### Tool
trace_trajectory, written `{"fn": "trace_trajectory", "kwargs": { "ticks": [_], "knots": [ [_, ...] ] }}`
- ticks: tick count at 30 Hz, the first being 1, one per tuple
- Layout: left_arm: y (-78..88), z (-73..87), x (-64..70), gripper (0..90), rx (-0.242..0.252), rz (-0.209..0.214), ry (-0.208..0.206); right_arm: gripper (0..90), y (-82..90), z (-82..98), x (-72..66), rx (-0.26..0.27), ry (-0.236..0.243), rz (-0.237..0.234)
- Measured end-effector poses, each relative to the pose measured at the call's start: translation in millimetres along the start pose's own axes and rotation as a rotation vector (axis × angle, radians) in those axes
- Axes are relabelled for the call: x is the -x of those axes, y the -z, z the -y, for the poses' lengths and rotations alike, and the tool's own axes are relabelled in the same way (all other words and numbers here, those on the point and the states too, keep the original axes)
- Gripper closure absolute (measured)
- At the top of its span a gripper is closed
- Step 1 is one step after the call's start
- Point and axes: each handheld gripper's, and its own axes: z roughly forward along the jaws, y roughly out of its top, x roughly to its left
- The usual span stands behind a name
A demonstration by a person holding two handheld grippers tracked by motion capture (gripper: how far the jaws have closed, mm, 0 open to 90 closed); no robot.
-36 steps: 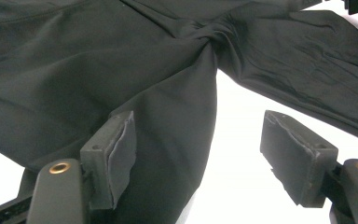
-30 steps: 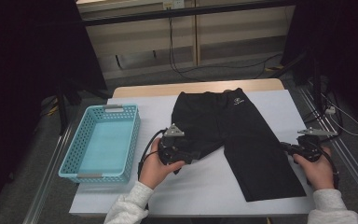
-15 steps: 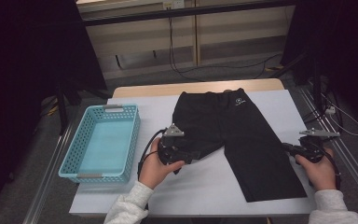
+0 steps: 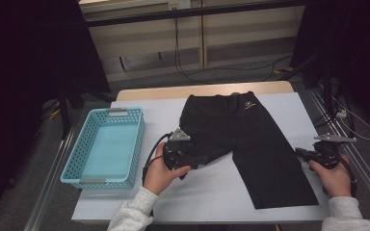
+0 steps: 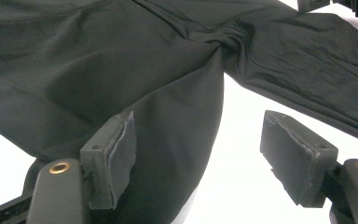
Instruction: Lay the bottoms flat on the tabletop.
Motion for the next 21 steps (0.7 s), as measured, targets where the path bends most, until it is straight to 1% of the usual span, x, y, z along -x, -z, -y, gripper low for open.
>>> {"fn": "trace_trajectory", "kwargs": {
  "ticks": [4, 7, 8, 9, 10, 12, 13, 14, 17, 18, 19, 21],
  "knots": [
    [-0.6, 0.0, 0.5, 27.2, -0.001, 0.003, -0.002, 90.0, 1.0, 1.3, 1.6, 0.001, -0.009, -0.003],
    [0.1, -0.9, 0.9, 27.2, 0.002, 0.008, 0.001, 90.0, 0.7, -1.0, 0.6, -0.004, 0.007, 0.006],
    [0.3, -1.1, 0.7, 27.2, 0.003, 0.008, -0.001, 87.9, 0.7, -2.4, 0.0, -0.002, 0.012, 0.012],
    [0.2, -1.1, 0.5, 27.2, 0.002, 0.01, 0.0, 82.4, 0.2, -4.1, -0.1, 0.013, 0.015, 0.015],
    [0.1, -1.0, 0.5, 27.2, 0.002, 0.009, 0.0, 79.8, -0.6, -6.2, -0.3, 0.023, 0.012, 0.014],
    [-0.1, -1.0, 0.4, 27.2, 0.001, 0.009, 0.002, 75.4, -4.0, -10.6, -2.1, 0.031, 0.017, -0.006],
    [0.2, -1.2, 0.7, 27.2, 0.001, 0.009, 0.001, 72.7, -6.1, -13.3, -3.8, 0.035, 0.015, -0.003],
    [0.2, -1.4, 1.0, 27.2, 0.004, 0.008, -0.002, 69.2, -8.7, -16.7, -5.3, 0.037, 0.023, 0.002],
    [0.3, -1.3, 1.9, 27.1, 0.002, 0.011, -0.003, 67.2, -18.5, -25.5, -9.6, 0.024, 0.045, -0.001],
    [0.2, -1.0, 1.6, 27.1, -0.001, 0.012, -0.002, 65.4, -22.4, -27.0, -11.4, 0.01, 0.049, 0.002],
    [-0.1, -0.5, 1.1, 27.1, -0.003, 0.013, -0.002, 63.3, -26.2, -27.9, -12.7, 0.001, 0.064, 0.012],
    [-0.4, 1.1, -0.1, 27.1, -0.006, 0.011, 0.004, 57.8, -32.7, -30.4, -13.1, -0.018, 0.069, 0.049]
  ]
}}
